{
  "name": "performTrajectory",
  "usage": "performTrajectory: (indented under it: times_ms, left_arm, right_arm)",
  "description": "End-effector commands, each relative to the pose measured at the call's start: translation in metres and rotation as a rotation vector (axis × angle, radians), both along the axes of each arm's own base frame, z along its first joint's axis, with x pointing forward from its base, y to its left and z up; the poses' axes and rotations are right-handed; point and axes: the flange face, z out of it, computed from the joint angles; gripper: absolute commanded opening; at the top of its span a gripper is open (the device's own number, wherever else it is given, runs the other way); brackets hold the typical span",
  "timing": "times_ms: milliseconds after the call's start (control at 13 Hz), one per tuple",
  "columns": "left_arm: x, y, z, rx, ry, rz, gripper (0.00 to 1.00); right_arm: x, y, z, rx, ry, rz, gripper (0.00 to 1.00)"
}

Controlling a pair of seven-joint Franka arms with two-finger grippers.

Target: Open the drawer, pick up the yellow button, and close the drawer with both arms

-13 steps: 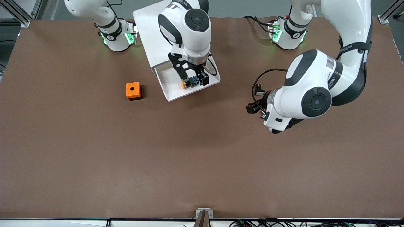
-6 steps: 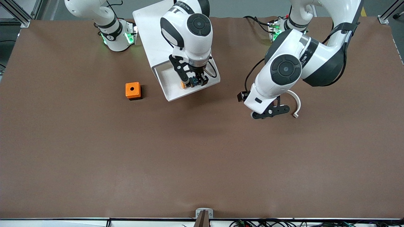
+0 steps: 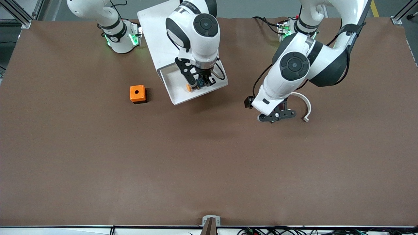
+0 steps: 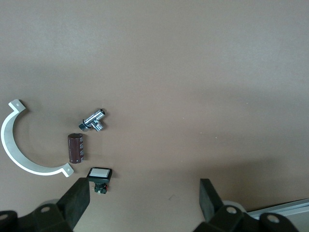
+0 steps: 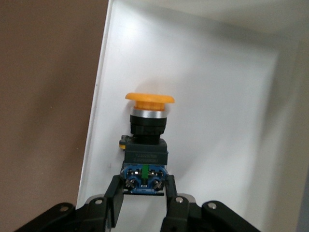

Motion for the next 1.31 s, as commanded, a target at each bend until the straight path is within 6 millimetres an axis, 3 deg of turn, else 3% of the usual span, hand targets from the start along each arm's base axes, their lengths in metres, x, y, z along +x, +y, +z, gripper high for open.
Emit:
performTrajectory:
  times_ms: [0, 385, 538, 1000, 1231]
  left_arm:
    - [-0.007, -0.004, -0.008, 0.012, -0.006, -0.031, 1.0]
    - [-0.012, -0.016, -0.015, 0.014, 0.005, -0.038, 1.0]
    - [-0.018, -0.027, -0.019, 0.012, 0.012, -0.05, 1.0]
    - [-0.02, -0.029, -0.021, 0.016, 0.016, -0.037, 1.0]
    - [-0.025, -0.059, -0.033, -0.005, 0.02, -0.034, 1.0]
  right_arm:
    - [0.001, -0.001, 0.005, 0.0, 0.0, 0.02, 0.0]
    - [0.002, -0.002, 0.006, -0.005, -0.003, 0.067, 0.0]
    - [0.006, -0.004, 0.019, -0.01, 0.005, 0.098, 0.0]
    - [0.014, -0.008, 0.037, -0.001, 0.0, 0.15, 0.0]
    - [0.039, -0.033, 0.054, -0.005, 0.026, 0.218, 0.0]
